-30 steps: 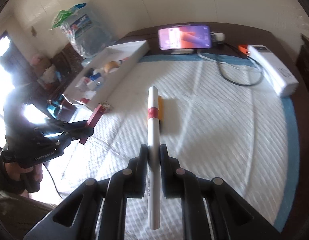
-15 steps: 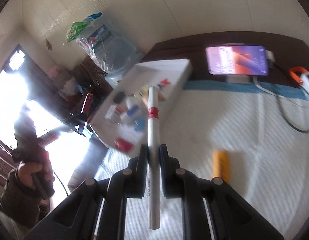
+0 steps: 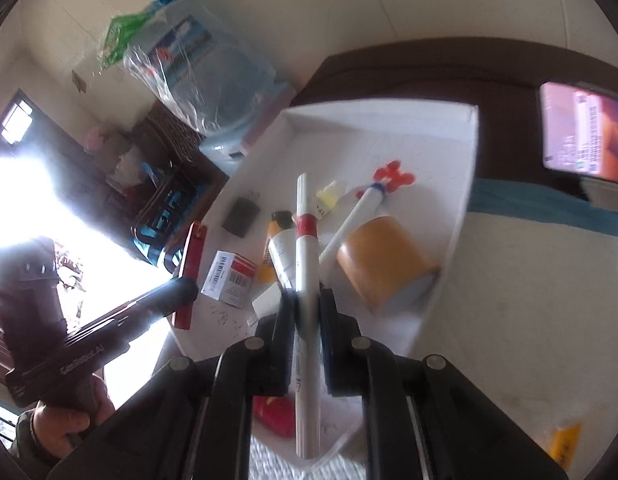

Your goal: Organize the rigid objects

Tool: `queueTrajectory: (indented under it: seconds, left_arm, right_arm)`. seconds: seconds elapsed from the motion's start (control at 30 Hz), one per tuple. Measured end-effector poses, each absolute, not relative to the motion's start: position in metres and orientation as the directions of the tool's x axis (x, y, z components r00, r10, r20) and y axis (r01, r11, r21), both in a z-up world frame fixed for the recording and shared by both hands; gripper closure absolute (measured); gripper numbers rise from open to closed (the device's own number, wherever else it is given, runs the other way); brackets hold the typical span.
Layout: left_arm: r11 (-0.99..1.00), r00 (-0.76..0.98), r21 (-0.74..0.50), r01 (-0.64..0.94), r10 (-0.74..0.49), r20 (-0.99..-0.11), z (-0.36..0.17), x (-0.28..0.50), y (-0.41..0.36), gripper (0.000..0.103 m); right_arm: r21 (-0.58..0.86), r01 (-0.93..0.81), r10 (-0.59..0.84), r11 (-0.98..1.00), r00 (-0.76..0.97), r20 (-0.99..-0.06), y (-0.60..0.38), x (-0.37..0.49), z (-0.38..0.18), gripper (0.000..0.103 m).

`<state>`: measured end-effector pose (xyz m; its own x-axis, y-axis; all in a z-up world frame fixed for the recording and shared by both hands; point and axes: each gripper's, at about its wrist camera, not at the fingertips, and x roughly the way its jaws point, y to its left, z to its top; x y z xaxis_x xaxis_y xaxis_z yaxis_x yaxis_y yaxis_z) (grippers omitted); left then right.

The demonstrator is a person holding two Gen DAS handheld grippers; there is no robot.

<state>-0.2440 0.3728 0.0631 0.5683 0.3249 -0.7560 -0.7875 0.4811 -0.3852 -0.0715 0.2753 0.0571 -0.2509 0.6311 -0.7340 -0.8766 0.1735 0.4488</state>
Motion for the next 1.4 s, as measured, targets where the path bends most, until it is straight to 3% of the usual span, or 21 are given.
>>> queueTrajectory:
  seconds: [0.17, 0.3, 0.33, 0.37, 0.4, 0.43, 0.53, 0.57, 0.8, 1.0, 1.17, 1.4]
  left_arm:
    - [0.443, 0.546, -0.389, -0.808, 0.314, -0.777, 0.048, -0.240, 0.384, 0.086]
    - [0.420, 0.533, -0.382, -0.824, 0.343, -0.773, 0.048, -0.241, 0.382, 0.080]
    - [0.424, 0.534, -0.377, -0.824, 0.357, -0.767, 0.051, -0.241, 0.380, 0.057]
    - [0.433, 0.531, -0.362, -0.826, 0.380, -0.757, 0.056, -0.240, 0.376, 0.017]
    - [0.440, 0.528, -0.349, -0.827, 0.398, -0.750, 0.060, -0.240, 0.372, 0.004]
    - [0.452, 0.530, -0.337, -0.826, 0.419, -0.738, 0.064, -0.240, 0.367, 0.000]
    - [0.503, 0.535, -0.291, -0.814, 0.451, -0.715, 0.076, -0.239, 0.347, 0.000]
    - [0.514, 0.537, -0.284, -0.809, 0.450, -0.713, 0.078, -0.239, 0.342, 0.000]
    - [0.602, 0.575, -0.263, -0.754, 0.411, -0.707, 0.084, -0.235, 0.292, 0.000]
    - [0.661, 0.595, -0.271, -0.700, 0.330, -0.733, 0.073, -0.217, 0.257, 0.000]
    - [0.700, 0.604, -0.251, -0.668, 0.312, -0.734, 0.074, -0.200, 0.234, 0.000]
    - [0.713, 0.546, -0.178, -0.678, 0.328, -0.771, 0.070, -0.175, 0.220, 0.000]
  right_arm:
    - [0.419, -0.895, 0.651, 0.152, -0.228, -0.724, 0.276, -0.070, 0.056, 0.089]
    - [0.436, -0.885, 0.687, 0.164, -0.215, -0.694, 0.265, -0.061, 0.065, 0.041]
    - [0.426, -0.889, 0.702, 0.168, -0.196, -0.685, 0.260, -0.060, 0.070, 0.037]
    - [0.415, -0.894, 0.719, 0.167, -0.178, -0.672, 0.254, -0.059, 0.077, 0.029]
    - [0.407, -0.898, 0.732, 0.167, -0.164, -0.661, 0.249, -0.058, 0.082, 0.021]
    - [0.395, -0.902, 0.750, 0.172, -0.140, -0.646, 0.241, -0.056, 0.088, 0.019]
    - [0.347, -0.913, 0.777, 0.213, -0.057, -0.626, 0.210, -0.047, 0.102, 0.010]
    - [0.330, -0.914, 0.781, 0.234, -0.025, -0.624, 0.198, -0.042, 0.104, 0.000]
    - [0.186, -0.859, 0.707, 0.477, 0.249, -0.662, 0.104, 0.005, 0.097, 0.000]
    - [-0.078, -0.736, 0.486, 0.673, 0.519, -0.703, 0.048, 0.039, 0.054, 0.000]
    - [-0.099, -0.655, 0.386, 0.749, 0.554, -0.738, 0.035, 0.054, 0.030, 0.000]
    - [-0.085, -0.665, 0.405, 0.742, 0.545, -0.734, 0.020, 0.044, 0.034, 0.000]
